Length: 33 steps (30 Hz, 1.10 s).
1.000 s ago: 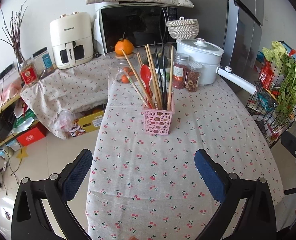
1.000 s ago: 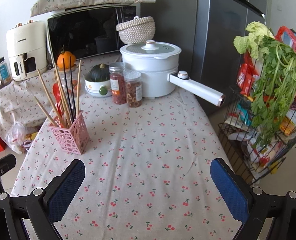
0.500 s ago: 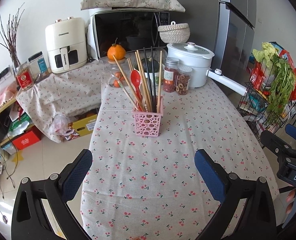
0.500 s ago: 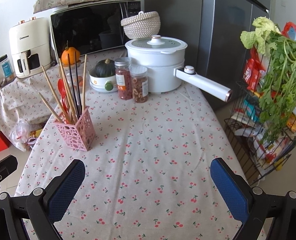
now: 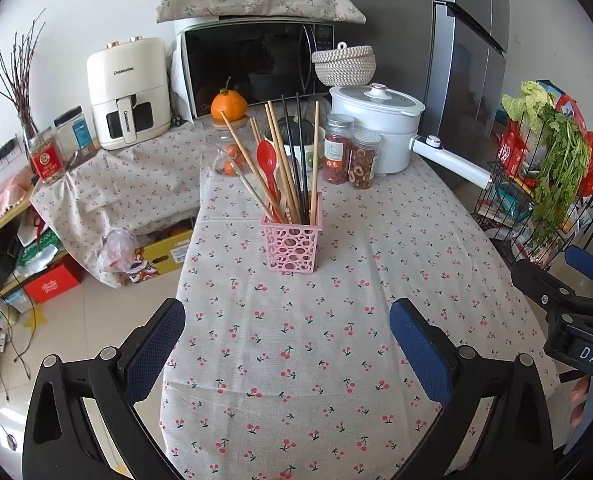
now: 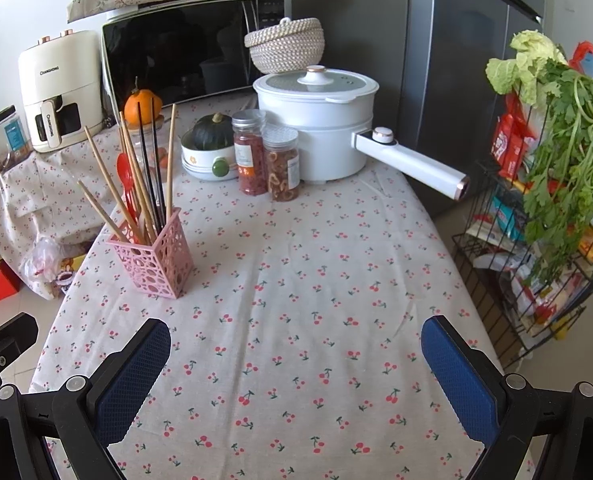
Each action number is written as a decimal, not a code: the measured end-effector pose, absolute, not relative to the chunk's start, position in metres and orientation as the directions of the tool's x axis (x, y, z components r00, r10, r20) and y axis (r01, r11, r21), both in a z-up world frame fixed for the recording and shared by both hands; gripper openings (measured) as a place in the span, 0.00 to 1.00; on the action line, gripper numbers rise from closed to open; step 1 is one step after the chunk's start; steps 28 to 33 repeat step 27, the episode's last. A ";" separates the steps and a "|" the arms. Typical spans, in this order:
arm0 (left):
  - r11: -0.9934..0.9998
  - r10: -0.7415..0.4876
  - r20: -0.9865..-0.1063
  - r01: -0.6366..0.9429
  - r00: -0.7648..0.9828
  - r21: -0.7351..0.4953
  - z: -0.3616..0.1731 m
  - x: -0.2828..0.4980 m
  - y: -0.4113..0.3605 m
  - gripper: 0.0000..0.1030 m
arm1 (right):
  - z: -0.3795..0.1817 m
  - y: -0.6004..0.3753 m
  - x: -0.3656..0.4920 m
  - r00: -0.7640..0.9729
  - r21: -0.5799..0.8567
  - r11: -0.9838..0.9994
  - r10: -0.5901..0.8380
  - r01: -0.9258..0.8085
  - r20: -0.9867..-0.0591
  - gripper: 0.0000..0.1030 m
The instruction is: Organize utensils
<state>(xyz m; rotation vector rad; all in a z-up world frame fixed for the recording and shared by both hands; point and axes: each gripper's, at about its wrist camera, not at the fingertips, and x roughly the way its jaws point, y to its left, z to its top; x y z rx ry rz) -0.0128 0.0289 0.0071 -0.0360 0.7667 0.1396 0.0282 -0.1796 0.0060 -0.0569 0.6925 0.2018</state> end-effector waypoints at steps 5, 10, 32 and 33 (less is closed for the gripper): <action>0.990 0.111 -0.693 -0.138 0.712 0.017 0.007 -0.013 0.028 1.00 | 0.005 -0.180 0.028 0.749 0.016 0.980 0.163 -0.199 -0.642 1.00; 0.991 0.108 -0.692 -0.133 0.714 0.018 0.008 -0.012 0.027 1.00 | 0.005 -0.180 0.028 0.749 0.016 0.980 0.164 -0.201 -0.642 1.00; 0.992 0.087 -0.690 -0.127 0.719 -0.008 0.007 -0.011 0.032 1.00 | -0.001 -0.180 0.035 0.746 0.017 0.983 0.149 -0.181 -0.649 1.00; 0.992 0.087 -0.690 -0.127 0.719 -0.008 0.007 -0.011 0.032 1.00 | -0.001 -0.180 0.035 0.746 0.017 0.983 0.149 -0.181 -0.649 1.00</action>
